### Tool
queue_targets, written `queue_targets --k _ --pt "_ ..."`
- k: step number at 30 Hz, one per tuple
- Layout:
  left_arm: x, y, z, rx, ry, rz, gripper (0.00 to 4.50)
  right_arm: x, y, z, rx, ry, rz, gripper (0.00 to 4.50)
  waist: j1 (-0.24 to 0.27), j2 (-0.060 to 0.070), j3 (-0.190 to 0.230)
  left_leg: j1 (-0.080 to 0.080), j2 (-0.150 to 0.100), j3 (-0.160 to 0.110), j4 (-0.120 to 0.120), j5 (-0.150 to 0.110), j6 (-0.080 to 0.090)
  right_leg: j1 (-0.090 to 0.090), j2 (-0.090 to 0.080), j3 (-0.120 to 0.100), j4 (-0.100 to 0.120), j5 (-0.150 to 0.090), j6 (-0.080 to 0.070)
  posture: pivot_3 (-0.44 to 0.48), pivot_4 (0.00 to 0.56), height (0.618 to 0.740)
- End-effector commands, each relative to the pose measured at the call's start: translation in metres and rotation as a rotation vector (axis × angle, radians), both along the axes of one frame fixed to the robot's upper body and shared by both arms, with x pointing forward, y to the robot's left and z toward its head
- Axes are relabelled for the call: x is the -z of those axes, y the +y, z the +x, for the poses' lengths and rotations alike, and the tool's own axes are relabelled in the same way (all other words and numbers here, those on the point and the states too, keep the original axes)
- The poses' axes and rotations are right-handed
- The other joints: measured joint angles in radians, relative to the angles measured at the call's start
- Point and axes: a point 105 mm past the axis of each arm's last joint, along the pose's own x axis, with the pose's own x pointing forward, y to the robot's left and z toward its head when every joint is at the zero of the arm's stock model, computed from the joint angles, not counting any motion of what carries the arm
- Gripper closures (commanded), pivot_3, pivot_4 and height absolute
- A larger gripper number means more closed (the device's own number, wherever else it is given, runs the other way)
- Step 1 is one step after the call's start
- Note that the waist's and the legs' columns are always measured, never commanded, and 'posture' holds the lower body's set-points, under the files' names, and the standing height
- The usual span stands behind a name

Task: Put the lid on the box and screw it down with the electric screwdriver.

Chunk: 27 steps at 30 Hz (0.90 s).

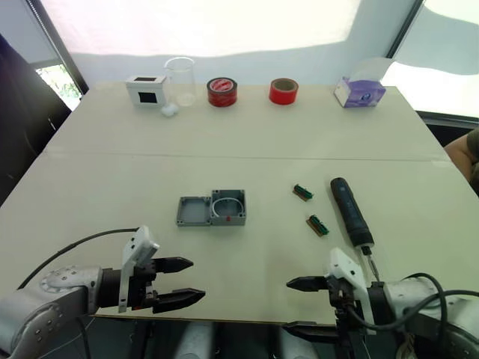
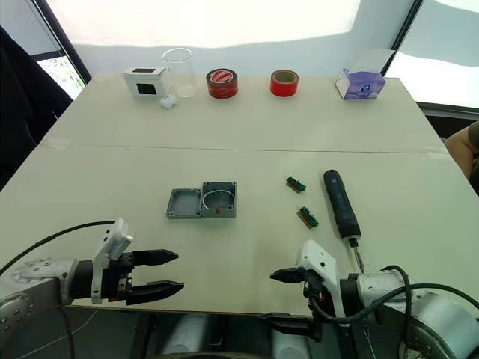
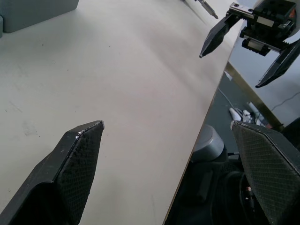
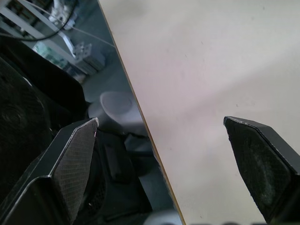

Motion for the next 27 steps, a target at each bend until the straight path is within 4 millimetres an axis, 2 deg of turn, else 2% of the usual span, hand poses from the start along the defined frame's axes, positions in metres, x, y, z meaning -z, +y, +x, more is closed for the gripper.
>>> queue_targets --k 1,5,16,18,20,24,27 --pt "-0.004 -0.001 0.000 0.021 -0.030 0.006 0.02 -0.005 0.001 0.000 0.000 -0.015 0.018 0.00 0.000 0.000 0.000 0.000 0.000 0.000 0.000 0.000 0.000 0.000 0.000 0.000 0.000 0.000 0.000 0.000 0.150 0.740" --pt "-0.006 -0.002 -0.001 0.027 -0.020 -0.019 0.02 -0.001 0.002 -0.002 0.011 0.045 -0.021 0.00 0.000 0.000 0.000 0.000 0.000 0.000 0.000 0.000 0.000 0.000 0.000 0.000 0.000 0.000 0.000 0.000 0.150 0.740" --pt "-0.009 0.001 0.007 -0.009 -0.053 -0.023 0.02 -0.014 0.014 0.008 0.011 -0.051 0.045 0.00 -0.001 0.000 0.000 0.000 0.000 0.000 0.000 0.000 0.000 0.000 0.000 0.000 0.000 0.000 0.000 0.000 0.150 0.740" --pt "-0.018 0.003 0.020 -0.080 -0.100 -0.041 0.02 -0.017 0.015 0.015 0.024 -0.084 0.039 0.00 0.000 0.000 0.000 0.000 0.000 0.000 0.000 0.000 0.000 0.000 0.000 0.000 0.000 0.000 0.000 0.000 0.150 0.740" --pt "-0.032 0.010 0.034 -0.112 -0.169 0.006 0.02 -0.026 0.017 0.031 0.072 -0.147 0.064 0.00 0.001 -0.001 0.000 0.000 0.000 0.000 0.000 0.000 0.000 0.000 0.000 0.000 0.001 0.000 0.000 0.000 0.150 0.740" --pt "-0.061 0.019 0.049 -0.065 -0.263 0.061 0.02 -0.047 0.027 0.035 0.047 -0.158 0.122 0.00 -0.001 -0.001 0.000 0.000 0.000 0.000 0.001 0.000 0.000 -0.001 0.001 0.000 0.002 0.000 0.000 0.000 0.150 0.740" --pt "-0.073 0.021 0.062 -0.026 -0.300 0.119 0.02 -0.066 0.037 0.040 0.032 -0.176 0.179 0.00 -0.002 -0.001 0.000 0.000 0.000 0.000 0.001 0.000 0.000 -0.001 0.002 0.000 0.002 0.000 0.000 0.000 0.150 0.740"
